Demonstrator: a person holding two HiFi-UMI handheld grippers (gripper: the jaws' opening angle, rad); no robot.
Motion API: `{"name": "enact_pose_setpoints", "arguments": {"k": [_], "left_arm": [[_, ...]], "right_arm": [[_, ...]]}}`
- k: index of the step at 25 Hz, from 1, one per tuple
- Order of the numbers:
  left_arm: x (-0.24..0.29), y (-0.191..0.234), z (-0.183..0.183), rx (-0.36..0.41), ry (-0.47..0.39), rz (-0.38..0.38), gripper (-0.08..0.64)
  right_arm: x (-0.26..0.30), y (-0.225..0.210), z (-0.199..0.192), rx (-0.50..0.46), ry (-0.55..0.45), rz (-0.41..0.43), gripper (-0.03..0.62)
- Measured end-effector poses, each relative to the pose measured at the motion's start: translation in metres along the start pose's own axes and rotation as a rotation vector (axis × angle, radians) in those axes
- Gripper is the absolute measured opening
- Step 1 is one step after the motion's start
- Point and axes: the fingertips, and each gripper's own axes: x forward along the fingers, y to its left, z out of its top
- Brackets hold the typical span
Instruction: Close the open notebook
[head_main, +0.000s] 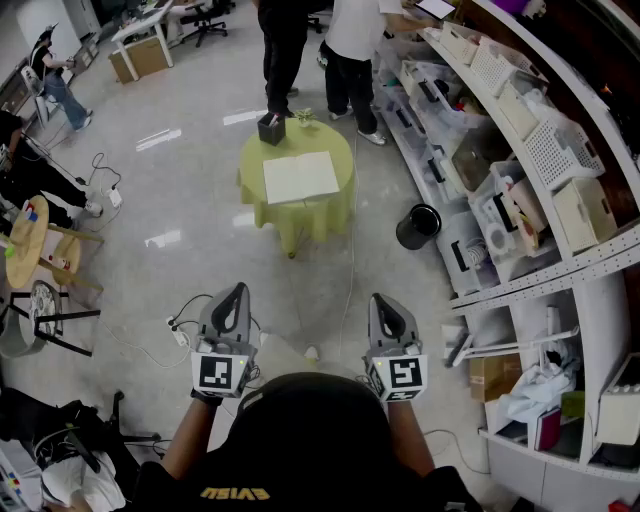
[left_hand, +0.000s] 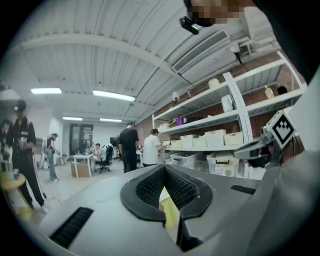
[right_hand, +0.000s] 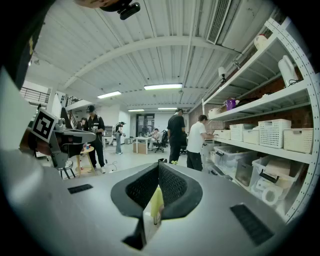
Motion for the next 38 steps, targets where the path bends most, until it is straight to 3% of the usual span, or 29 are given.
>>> {"name": "enact_pose_setpoints", "arguments": {"k": [4,15,38], "left_arm": [[0.002,-0.013,-0.009,0.050,0.016,-0.027,0.017],[0.015,-0.027,0.002,0.047,-0.002,-0.061,0.017],[0.036,-0.035,0.011,0.025,-0.041,-0.066,0.017]], "right_arm": [[-0.002,-0.003,0.002,0.009,-0.010,-0.004,0.000],[-0.007,-0.012,0.017,0.049,-0.070,-0.004,0.000],[0.007,-0.009,0.021,-0.008,-0.057,0.026,0.002]]}}
